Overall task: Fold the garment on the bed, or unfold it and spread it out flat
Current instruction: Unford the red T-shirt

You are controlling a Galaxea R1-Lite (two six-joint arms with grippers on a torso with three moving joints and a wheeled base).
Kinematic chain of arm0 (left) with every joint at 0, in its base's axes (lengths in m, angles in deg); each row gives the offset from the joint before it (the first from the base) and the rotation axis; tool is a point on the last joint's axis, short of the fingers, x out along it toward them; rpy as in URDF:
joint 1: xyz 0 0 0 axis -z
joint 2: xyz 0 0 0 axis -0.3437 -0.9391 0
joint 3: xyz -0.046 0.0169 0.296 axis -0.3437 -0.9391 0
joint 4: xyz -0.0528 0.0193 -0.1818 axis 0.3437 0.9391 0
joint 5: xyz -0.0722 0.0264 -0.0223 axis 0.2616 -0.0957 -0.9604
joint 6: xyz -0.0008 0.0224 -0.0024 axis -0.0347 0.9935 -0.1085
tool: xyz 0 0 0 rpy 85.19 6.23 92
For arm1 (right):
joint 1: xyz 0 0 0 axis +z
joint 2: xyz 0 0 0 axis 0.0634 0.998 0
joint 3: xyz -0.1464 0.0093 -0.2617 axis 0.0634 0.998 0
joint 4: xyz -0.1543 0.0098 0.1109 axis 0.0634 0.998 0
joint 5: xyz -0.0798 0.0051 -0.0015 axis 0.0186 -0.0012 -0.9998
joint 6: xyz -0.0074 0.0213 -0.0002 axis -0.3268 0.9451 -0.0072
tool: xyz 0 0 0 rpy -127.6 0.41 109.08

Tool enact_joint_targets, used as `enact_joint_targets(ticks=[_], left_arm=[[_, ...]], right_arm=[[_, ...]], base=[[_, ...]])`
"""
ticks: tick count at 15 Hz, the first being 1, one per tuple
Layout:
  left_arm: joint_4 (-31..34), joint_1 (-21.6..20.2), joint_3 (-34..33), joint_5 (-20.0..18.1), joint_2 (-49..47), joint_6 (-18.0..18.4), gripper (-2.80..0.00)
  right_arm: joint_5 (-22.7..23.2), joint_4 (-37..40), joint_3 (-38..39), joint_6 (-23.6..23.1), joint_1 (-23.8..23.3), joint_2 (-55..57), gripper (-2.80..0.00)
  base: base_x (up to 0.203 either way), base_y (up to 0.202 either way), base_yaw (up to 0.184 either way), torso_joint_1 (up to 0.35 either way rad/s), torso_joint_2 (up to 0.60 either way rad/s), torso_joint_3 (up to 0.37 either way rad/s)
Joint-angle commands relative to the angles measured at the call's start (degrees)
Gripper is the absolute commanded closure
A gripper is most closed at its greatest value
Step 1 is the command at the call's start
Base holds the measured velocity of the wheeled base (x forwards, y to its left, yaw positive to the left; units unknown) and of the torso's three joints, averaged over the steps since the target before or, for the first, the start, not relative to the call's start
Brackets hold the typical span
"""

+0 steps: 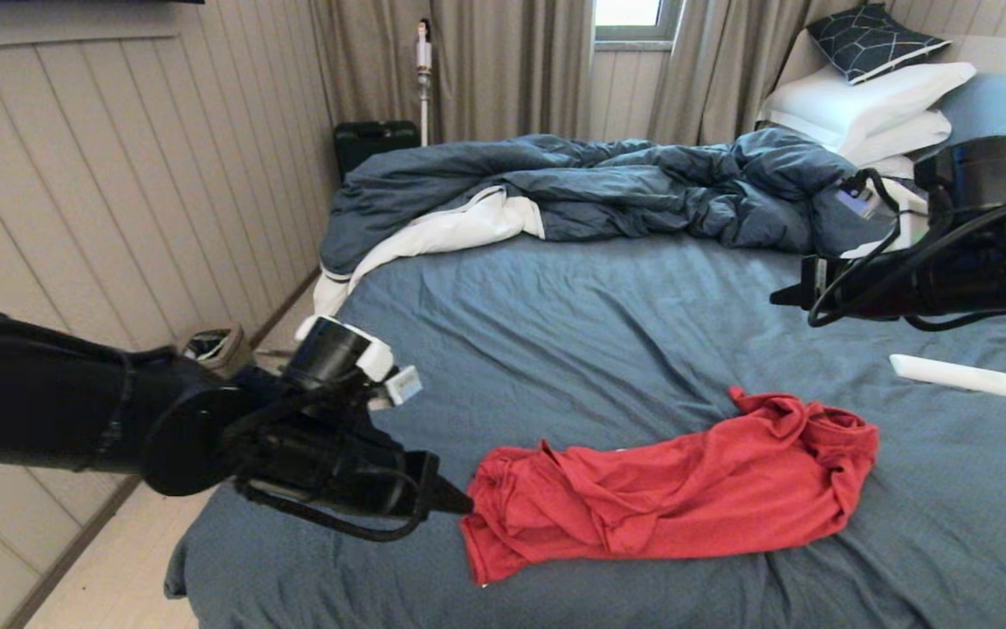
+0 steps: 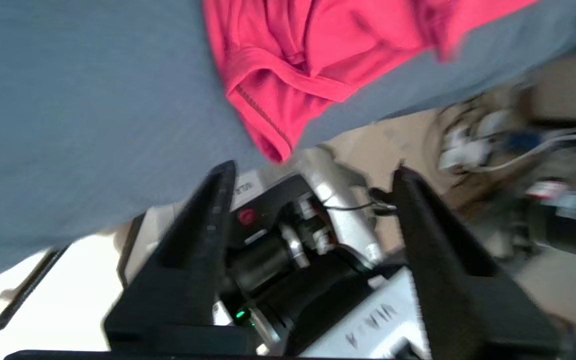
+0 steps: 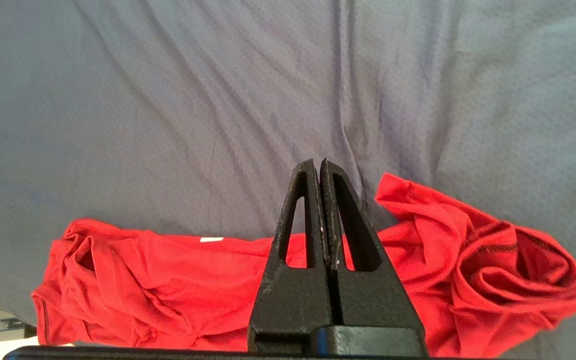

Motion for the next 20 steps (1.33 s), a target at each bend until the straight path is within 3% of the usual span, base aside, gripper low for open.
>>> enact_joint_targets(ticks=[1,3,5,7,12,20], left_arm=[[-0.16,4.51,3.0,4.11,-9.21,-0.52,-2.8],[-2.48,7.44,4.25,12.07,-13.5,-0.92,-2.8],[-6.78,8.19,4.61,16.58,-16.26,-0.97,-2.8],[-8.34,7.98,5.05,18.28,-17.04,-1.07,-2.8],[-8.43,7.71,8.45,18.43,-17.13,-4.38,-2.8],[-7.9,7.8,12.87,18.55,-20.56,-5.99,-2.8]], right_arm=[[0.15,-0.02,-0.05,-0.08,0.14,0.03,0.0],[0.26,-0.02,-0.05,-0.1,0.14,-0.26,0.0],[0.34,-0.11,0.23,-0.1,0.16,-0.27,0.0],[0.34,-0.2,0.39,-0.1,0.46,-0.52,0.0],[0.29,-0.2,0.51,-0.15,0.76,-0.26,0.0],[0.43,-0.2,0.3,-0.1,0.76,0.0,0.0]], base=[[0.0,0.0,0.0,0.0,0.0,0.0],[0.0,0.0,0.0,0.0,0.0,0.0],[0.0,0.0,0.0,0.0,0.0,0.0],[0.0,0.0,0.0,0.0,0.0,0.0],[0.0,0.0,0.0,0.0,0.0,0.0],[0.0,0.0,0.0,0.0,0.0,0.0]])
